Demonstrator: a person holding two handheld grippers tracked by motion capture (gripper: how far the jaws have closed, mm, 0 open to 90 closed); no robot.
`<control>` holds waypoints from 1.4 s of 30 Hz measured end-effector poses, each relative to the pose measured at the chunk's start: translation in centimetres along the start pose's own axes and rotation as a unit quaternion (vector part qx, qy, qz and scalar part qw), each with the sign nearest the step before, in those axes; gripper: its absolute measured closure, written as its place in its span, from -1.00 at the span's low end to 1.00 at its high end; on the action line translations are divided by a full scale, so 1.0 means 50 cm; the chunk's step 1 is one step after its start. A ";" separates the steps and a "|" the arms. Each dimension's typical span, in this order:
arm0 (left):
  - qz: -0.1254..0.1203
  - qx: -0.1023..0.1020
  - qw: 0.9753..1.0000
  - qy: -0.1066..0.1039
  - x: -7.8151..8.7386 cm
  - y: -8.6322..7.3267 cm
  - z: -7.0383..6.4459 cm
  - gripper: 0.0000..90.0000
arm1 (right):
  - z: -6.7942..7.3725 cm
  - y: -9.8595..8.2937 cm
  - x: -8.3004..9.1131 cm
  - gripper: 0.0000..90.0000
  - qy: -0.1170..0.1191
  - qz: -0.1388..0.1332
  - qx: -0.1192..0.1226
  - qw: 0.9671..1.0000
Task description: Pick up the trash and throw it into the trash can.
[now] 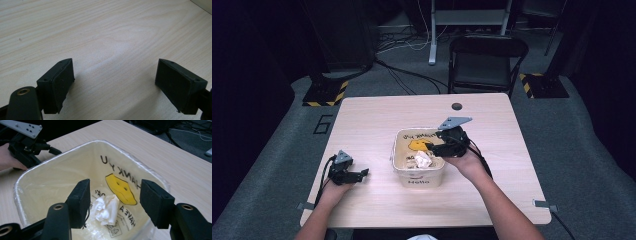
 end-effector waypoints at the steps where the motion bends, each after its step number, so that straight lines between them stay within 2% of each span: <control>1: 0.000 0.000 1.000 0.000 0.000 0.000 0.000 -0.66 | -0.004 -0.001 0.006 -0.10 -0.002 -0.002 -0.001 1.000; 13: 0.000 0.000 1.000 0.000 0.000 0.000 0.000 -0.66 | -0.036 -0.014 0.073 -0.10 -0.041 -0.025 -0.011 0.999; 22: 0.000 0.000 1.000 0.000 0.000 0.000 0.000 -0.66 | -0.060 -0.035 0.107 -0.10 -0.073 -0.032 -0.016 0.997; 26: 0.000 0.000 1.000 0.000 0.000 0.000 0.000 -0.66 | -0.070 -0.047 0.117 -0.10 -0.081 -0.035 -0.025 0.996; 36: 0.000 0.000 1.000 0.000 0.000 0.000 0.000 -0.66 | -0.093 -0.100 0.135 -0.10 -0.116 -0.031 -0.037 0.992; 42: 0.000 0.000 1.000 0.001 0.000 0.000 0.000 -0.66 | -0.104 -0.146 0.130 -0.11 -0.121 -0.022 -0.058 0.991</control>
Point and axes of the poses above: each handheld gripper's, and its own axes: x roughly backward along the jaws, y roughly out of its top, z roughly to its left, the point moved 1 cm from there along -x, roughly forward along the jaws, and after that the axes turned 13 degrees about y, right-handed, at the moved point
